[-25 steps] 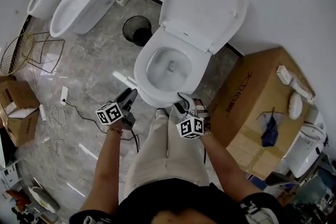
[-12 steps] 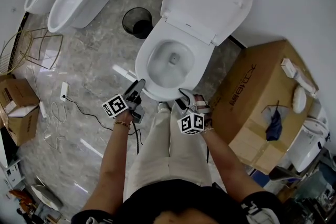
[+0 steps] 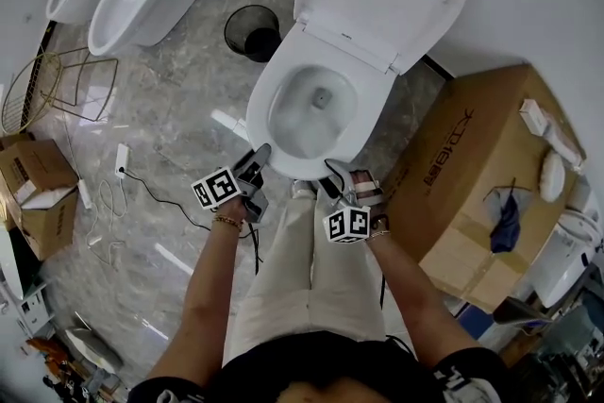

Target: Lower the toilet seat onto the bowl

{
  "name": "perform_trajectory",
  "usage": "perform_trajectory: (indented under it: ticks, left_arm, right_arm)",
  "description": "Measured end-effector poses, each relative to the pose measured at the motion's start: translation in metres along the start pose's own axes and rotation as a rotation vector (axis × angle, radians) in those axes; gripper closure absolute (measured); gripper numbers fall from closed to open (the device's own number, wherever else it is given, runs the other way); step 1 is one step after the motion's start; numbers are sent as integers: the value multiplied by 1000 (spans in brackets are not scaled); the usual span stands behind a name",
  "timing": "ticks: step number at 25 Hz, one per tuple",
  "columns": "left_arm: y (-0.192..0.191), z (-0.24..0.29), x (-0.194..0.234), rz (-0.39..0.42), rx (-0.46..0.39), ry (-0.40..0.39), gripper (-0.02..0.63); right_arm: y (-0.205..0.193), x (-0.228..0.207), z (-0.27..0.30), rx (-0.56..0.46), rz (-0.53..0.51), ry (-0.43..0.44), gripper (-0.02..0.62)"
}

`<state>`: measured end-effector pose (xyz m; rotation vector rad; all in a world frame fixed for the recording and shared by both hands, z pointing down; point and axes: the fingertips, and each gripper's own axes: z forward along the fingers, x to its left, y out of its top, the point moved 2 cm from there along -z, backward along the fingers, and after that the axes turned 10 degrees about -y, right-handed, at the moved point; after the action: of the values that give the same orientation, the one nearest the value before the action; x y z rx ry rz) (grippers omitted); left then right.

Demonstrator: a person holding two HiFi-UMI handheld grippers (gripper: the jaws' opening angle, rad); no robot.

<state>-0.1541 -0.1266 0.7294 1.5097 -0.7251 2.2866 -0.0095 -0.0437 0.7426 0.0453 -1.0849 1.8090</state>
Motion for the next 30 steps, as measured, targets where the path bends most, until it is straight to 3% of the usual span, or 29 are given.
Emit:
perform_trajectory:
  ticks: [5,9,12,16,18,19,21,23,25,27,30]
  left_arm:
    - [-1,0,8,-38,-16,-24,442]
    - [-6,2,9,-55,-36,-38,448]
    - [-7,1,11,-27,-14,-31,443]
    - [-7,2,15,-9,5,-39,440]
    - [-9,2,18,-12,6,-44,440]
    - [-10,2,19,-12,9,-45,440]
    - [-12,1,24,-5,22,-45,439]
    - [-12,2,29,-1,34,-46,437]
    - [-13,2,33,-2,40,-42,437]
    - [-15,1,38,-4,44,-24,437]
    - [-21,2,46,2,70,5,437]
  right_arm:
    - [-3,7,4,19,-43,5,407]
    - [-8,7,-3,78,2,30,406]
    - [-13,3,-10,123,114,28,405]
    - [-30,-1,-25,196,373,79,405]
    - [-44,4,-31,252,567,155,405]
    - [-51,7,-32,263,723,205,405]
    - [-59,7,-30,215,1162,320,405]
    - [-58,-11,-25,69,1655,400,405]
    - [-56,-31,-20,-100,2018,422,405]
    - [-55,-39,-17,-191,2171,418,405]
    - [-65,-30,-15,-198,2214,385,415]
